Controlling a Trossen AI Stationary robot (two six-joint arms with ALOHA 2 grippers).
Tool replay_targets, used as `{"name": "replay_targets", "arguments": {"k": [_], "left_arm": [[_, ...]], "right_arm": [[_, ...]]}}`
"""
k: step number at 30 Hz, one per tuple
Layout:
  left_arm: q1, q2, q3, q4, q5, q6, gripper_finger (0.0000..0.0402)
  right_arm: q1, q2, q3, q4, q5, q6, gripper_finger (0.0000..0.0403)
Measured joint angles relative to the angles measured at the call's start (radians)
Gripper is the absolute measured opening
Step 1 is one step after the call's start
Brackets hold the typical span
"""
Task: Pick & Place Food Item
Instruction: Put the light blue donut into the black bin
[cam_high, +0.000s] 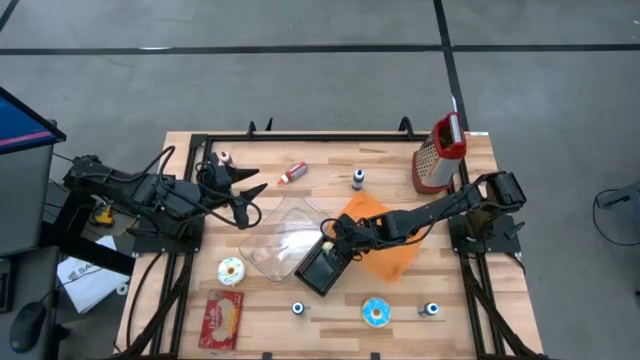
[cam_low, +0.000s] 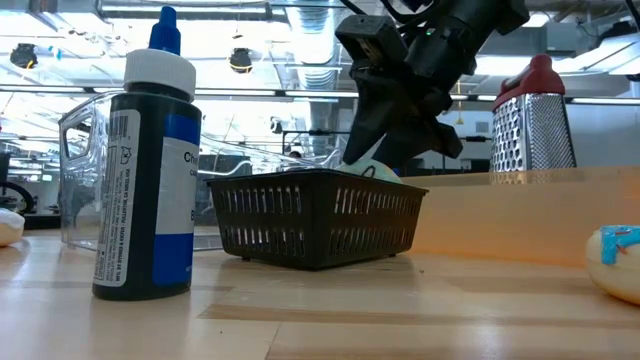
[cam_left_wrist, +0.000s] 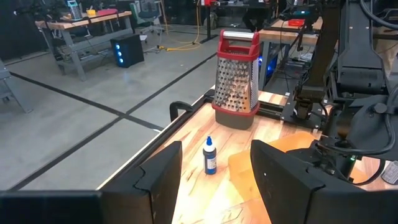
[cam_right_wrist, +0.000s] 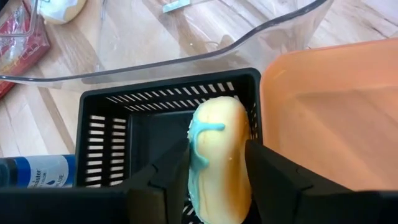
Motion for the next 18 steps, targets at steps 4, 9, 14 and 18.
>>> {"name": "replay_targets", "arguments": {"k": [4,9,14,18], "left_arm": [[0.0,0.0,0.0,0.0,0.0,0.0,0.0186],[0.0,0.0,0.0,0.0,0.0,0.0,0.0186],[0.0,0.0,0.0,-0.001,0.0,0.0,0.0186],[0.0,0.0,0.0,-0.001,0.001,0.0,0.0186]], "right_arm": [[0.0,0.0,0.0,0.0,-0.001,-0.001,0.0131],[0.009,0.0,0.0,0.006,-0.002,-0.001,0.009],[0.022,-0.003,0.0,0.02,-0.008,-0.003,0.0046],[0.038,-0.015,0.01,0.033,-0.031,-0.023,0.001]]}}
